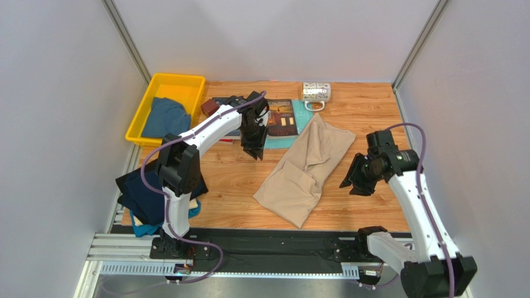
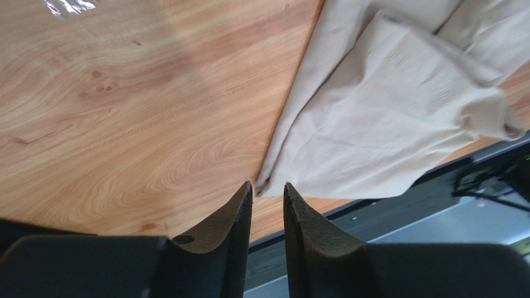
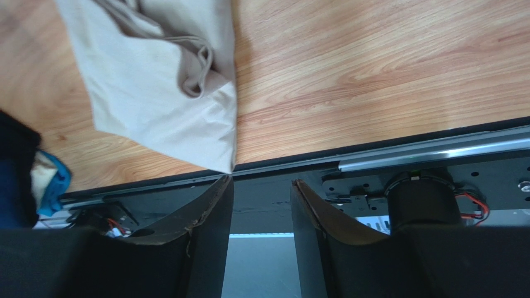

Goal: Fold and stack the t-shirts
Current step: Fold the tshirt

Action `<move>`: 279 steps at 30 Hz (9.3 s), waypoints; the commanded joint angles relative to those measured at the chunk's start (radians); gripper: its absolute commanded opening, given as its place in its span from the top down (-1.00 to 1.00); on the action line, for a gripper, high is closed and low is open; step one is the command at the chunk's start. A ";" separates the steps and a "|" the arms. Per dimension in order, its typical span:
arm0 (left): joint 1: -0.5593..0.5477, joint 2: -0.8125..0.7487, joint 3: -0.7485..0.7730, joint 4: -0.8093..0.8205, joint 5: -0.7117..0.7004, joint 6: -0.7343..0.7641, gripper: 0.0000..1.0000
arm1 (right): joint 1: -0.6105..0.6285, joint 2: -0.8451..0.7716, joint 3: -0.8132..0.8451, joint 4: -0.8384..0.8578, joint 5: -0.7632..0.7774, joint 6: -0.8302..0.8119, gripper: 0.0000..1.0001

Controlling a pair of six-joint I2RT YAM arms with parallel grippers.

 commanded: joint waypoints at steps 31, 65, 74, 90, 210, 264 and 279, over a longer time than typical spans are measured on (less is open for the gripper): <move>0.115 -0.100 -0.126 0.131 0.148 -0.048 0.34 | 0.001 -0.384 -0.215 -0.018 -0.074 0.224 0.15; 0.144 -0.061 -0.107 0.144 0.202 -0.059 0.18 | 0.061 -0.377 -0.401 0.189 -0.096 0.190 -0.01; 0.144 -0.011 -0.093 0.093 0.209 0.015 0.15 | 0.234 -0.173 -0.433 0.401 -0.064 0.130 -0.29; 0.144 0.002 -0.270 0.120 0.454 0.110 0.00 | 0.444 0.136 -0.485 0.717 -0.162 0.103 -0.33; 0.099 0.045 -0.592 0.397 0.567 0.079 0.04 | 0.701 -0.039 -0.452 0.541 0.008 0.225 -0.29; 0.098 0.060 -0.604 0.418 0.573 0.068 0.15 | 0.704 0.289 -0.650 0.838 -0.010 0.302 -0.03; 0.096 0.052 -0.592 0.420 0.584 0.067 0.81 | 0.718 0.398 -0.573 0.809 0.004 0.251 1.00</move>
